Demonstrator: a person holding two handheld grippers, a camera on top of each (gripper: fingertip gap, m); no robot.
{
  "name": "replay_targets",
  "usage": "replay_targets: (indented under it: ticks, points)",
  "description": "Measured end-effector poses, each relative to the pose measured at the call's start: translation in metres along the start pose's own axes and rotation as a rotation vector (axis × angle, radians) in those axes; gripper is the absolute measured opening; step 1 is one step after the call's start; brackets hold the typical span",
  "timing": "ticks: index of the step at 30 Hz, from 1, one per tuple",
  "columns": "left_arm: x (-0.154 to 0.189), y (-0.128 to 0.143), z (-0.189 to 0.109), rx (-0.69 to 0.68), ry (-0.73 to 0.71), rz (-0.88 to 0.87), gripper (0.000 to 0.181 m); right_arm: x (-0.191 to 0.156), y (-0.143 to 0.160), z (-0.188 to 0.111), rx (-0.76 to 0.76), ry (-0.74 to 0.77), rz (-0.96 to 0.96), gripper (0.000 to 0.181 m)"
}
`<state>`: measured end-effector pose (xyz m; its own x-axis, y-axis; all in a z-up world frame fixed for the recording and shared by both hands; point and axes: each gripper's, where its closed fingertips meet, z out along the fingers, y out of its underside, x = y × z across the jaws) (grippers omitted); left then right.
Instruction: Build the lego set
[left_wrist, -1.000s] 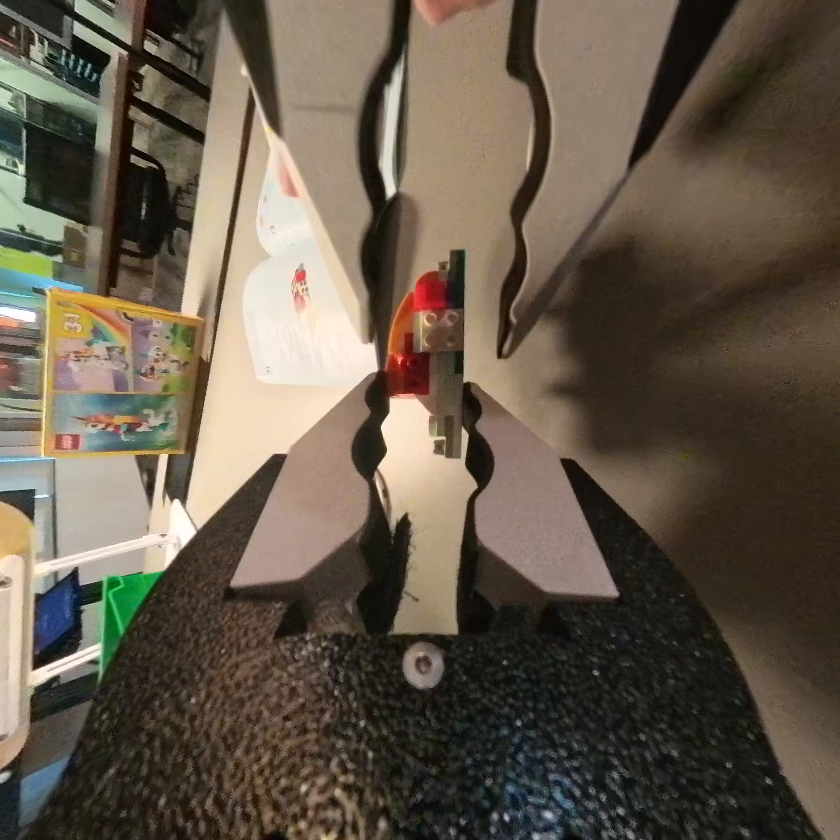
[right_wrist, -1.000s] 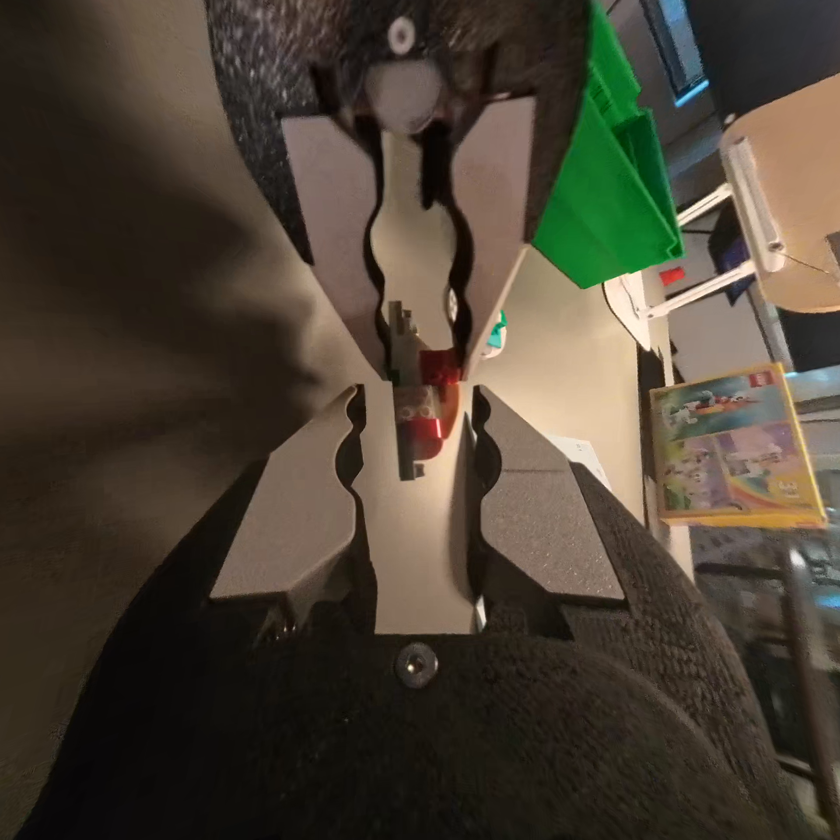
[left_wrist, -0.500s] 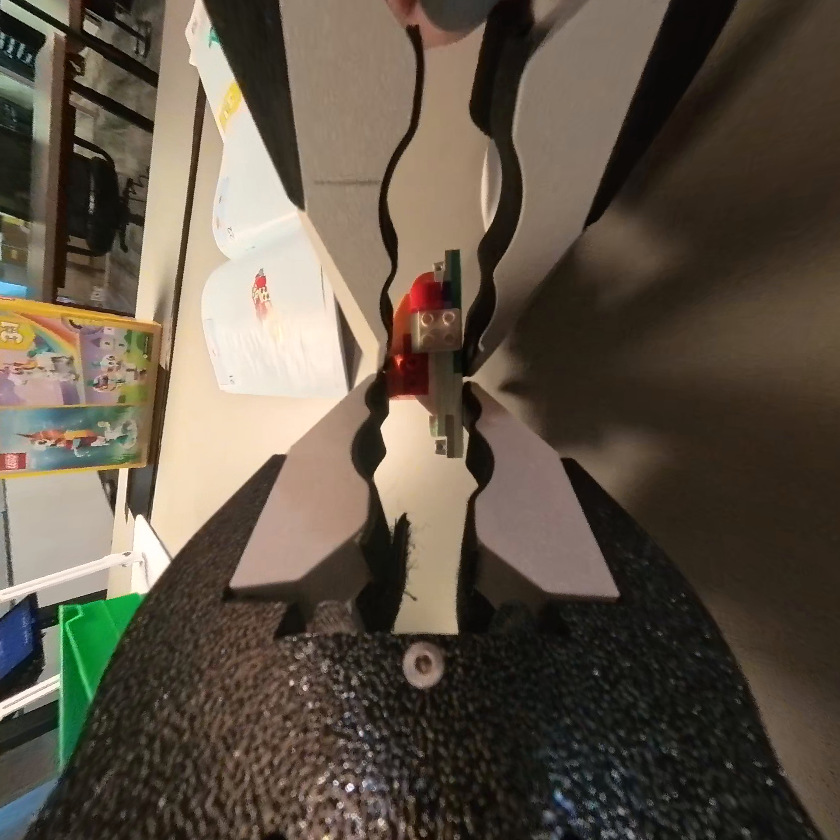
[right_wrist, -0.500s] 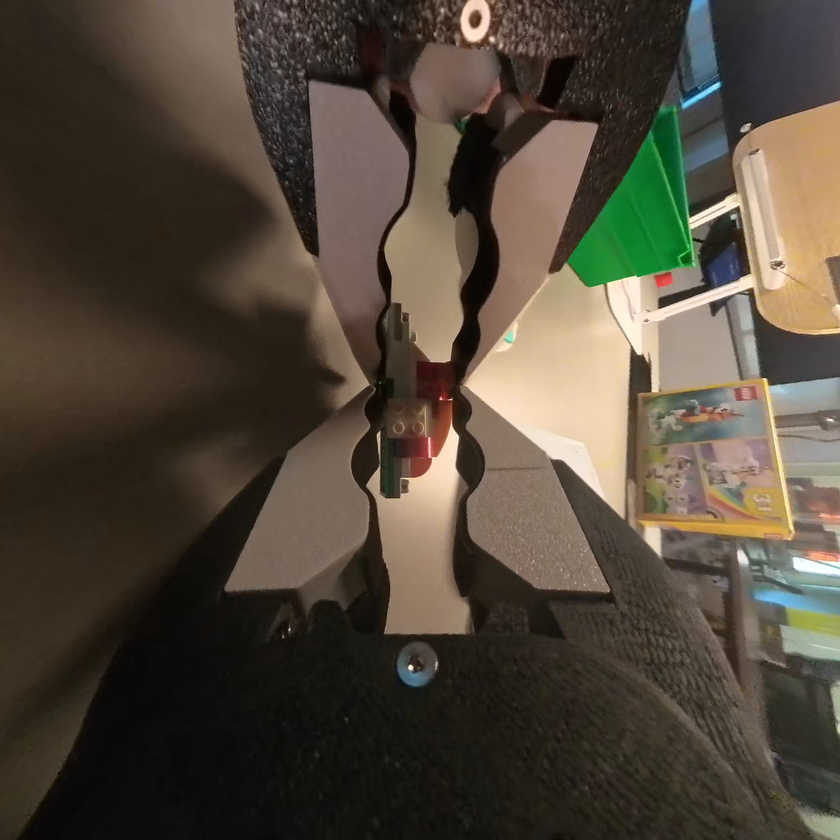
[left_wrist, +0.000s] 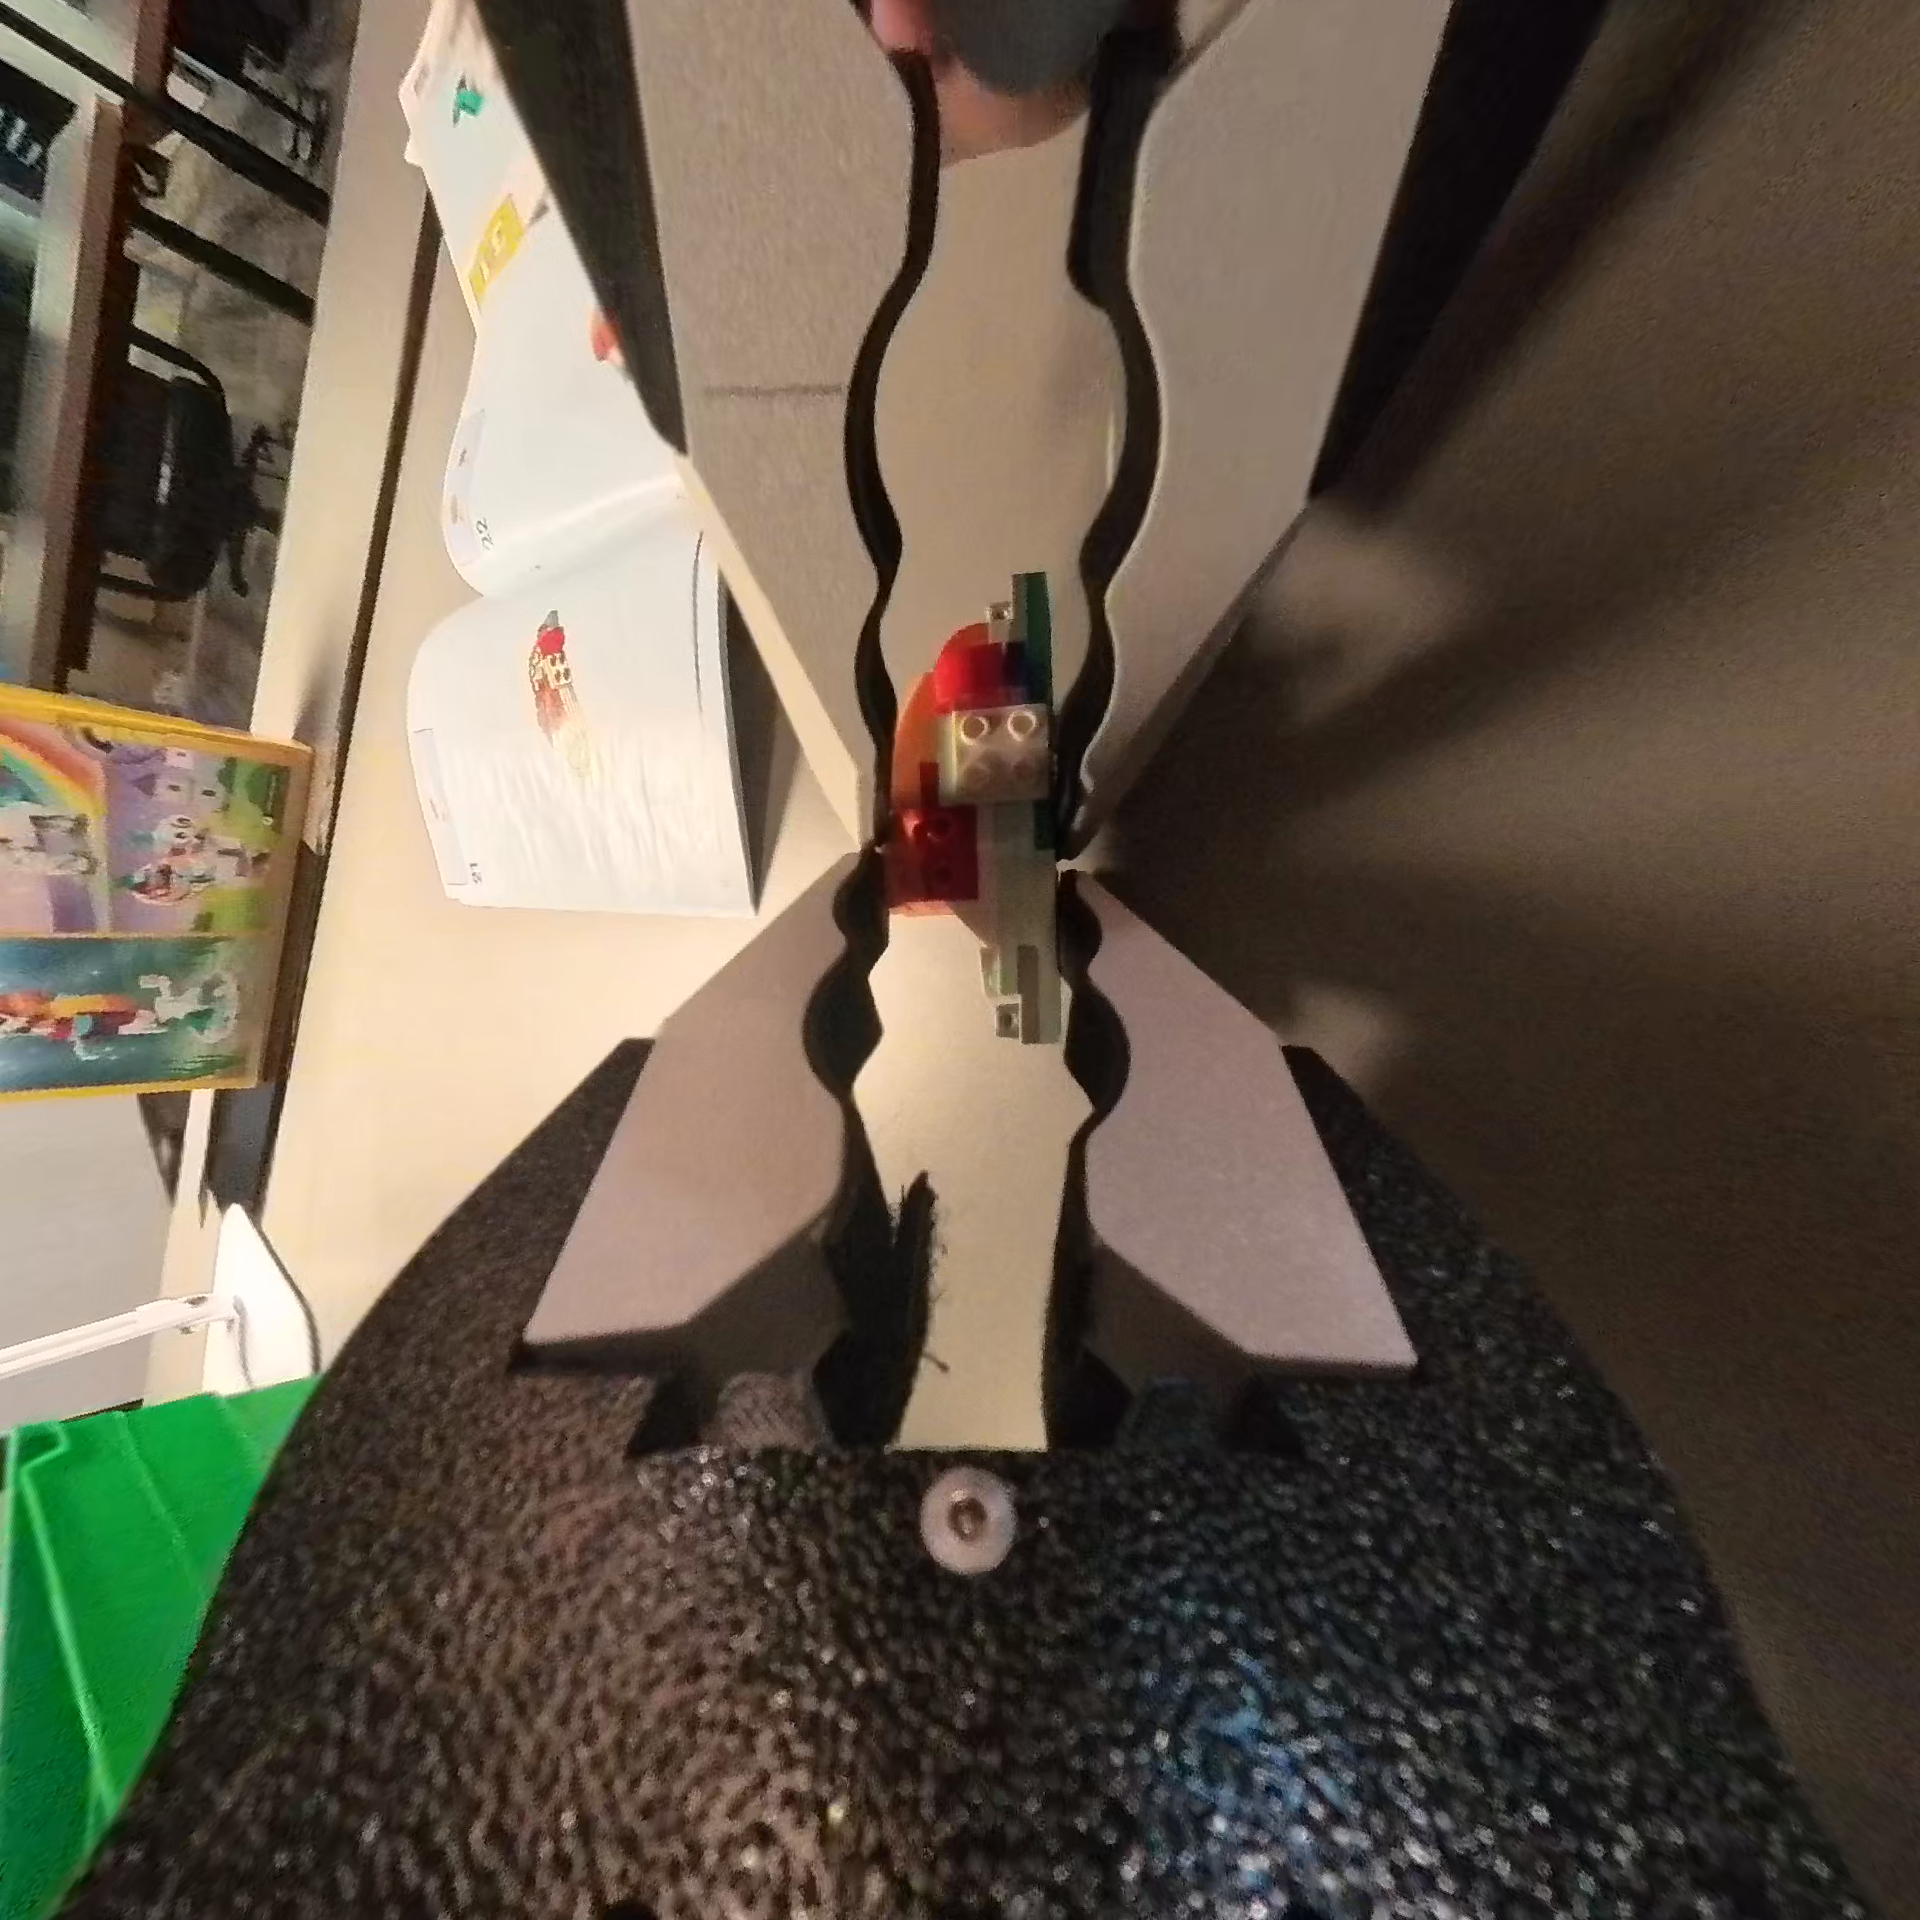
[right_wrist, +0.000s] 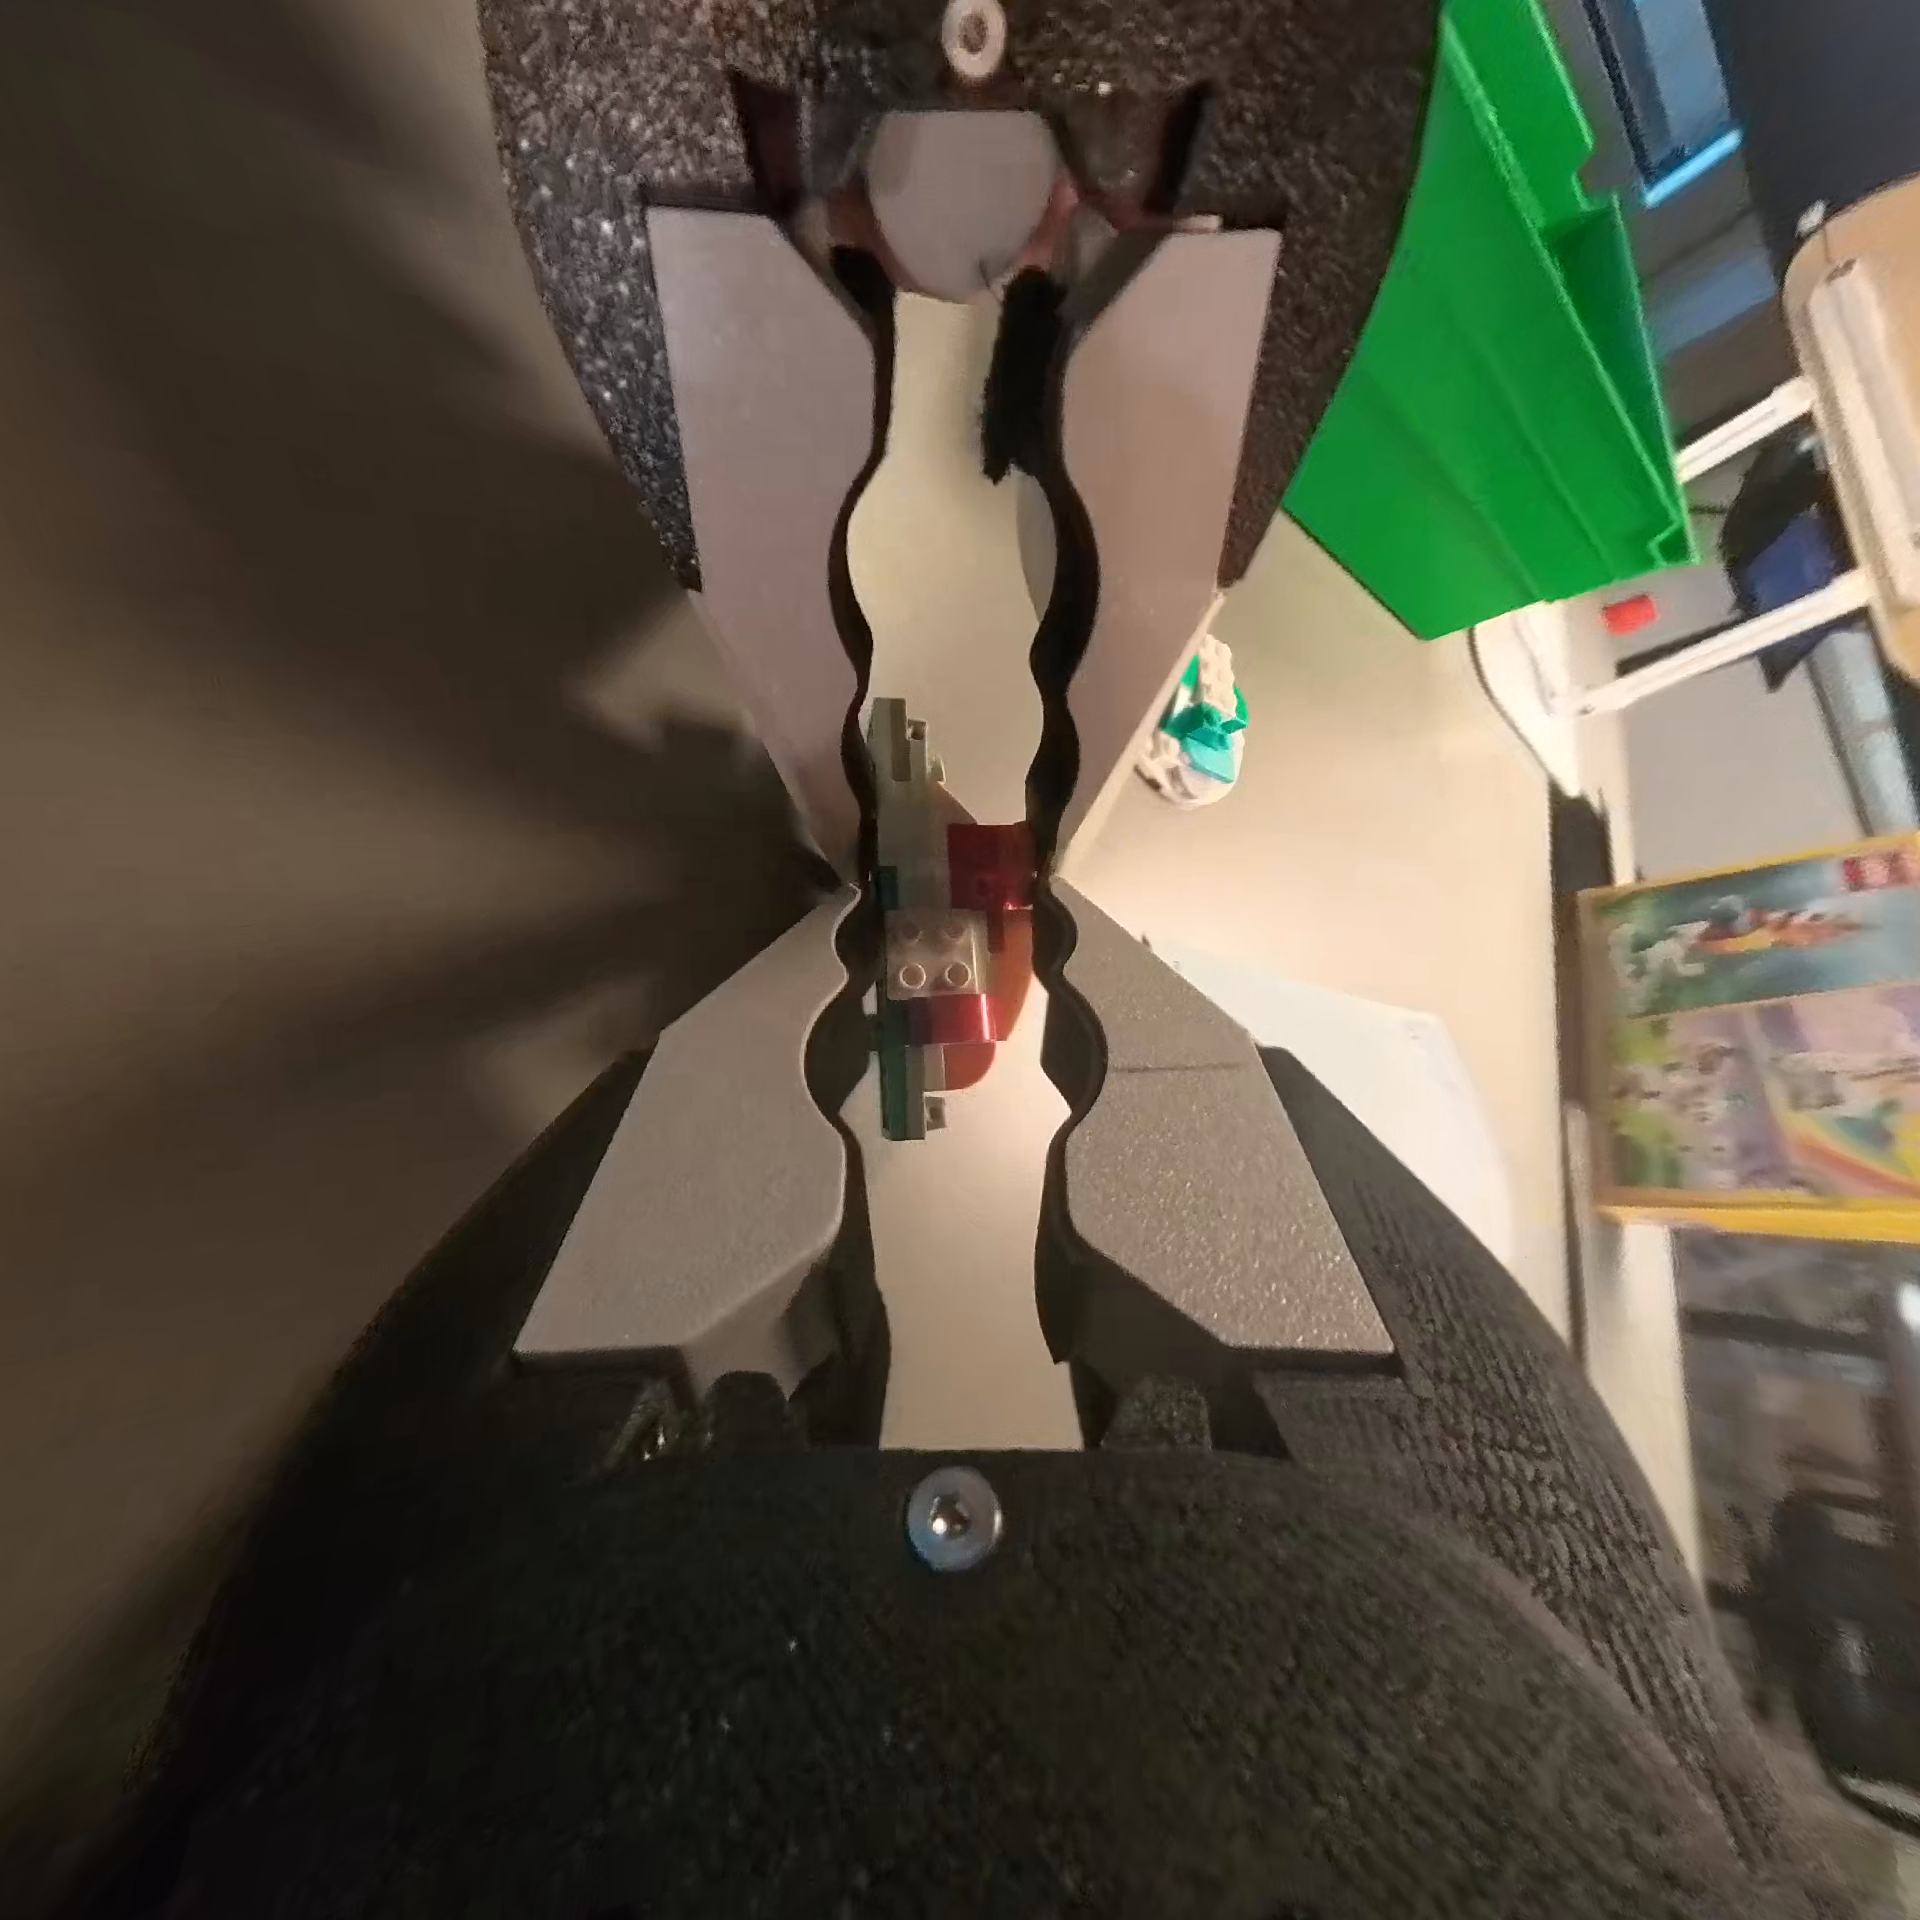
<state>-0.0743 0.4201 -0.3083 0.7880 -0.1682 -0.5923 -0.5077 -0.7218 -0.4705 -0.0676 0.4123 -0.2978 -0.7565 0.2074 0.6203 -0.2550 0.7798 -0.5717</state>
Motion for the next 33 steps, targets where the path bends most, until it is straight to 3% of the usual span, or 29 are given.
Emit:
replay_targets:
  ticks: [4, 9, 18, 23, 33]
  points:
    - [-0.003, 0.001, 0.001, -0.007, -0.024, 0.043, 0.031, 0.004, 0.014, 0.001, -0.069, -0.001, 0.049, 0.043]
    - [-0.004, 0.003, 0.0, -0.012, -0.025, 0.064, 0.031, 0.001, 0.019, 0.0, -0.066, -0.018, 0.021, 0.027]
    - [0.0, 0.0, -0.003, -0.008, 0.027, 0.322, 0.033, -0.003, 0.017, -0.001, -0.048, -0.081, 0.084, 0.026]
    - [0.0, 0.001, -0.002, -0.031, 0.072, 0.288, 0.033, -0.003, 0.016, -0.001, -0.034, -0.088, 0.107, 0.026]
    - [-0.01, -0.001, -0.007, 0.007, -0.019, 0.181, 0.032, 0.008, 0.013, -0.001, -0.013, 0.016, 0.014, 0.026]
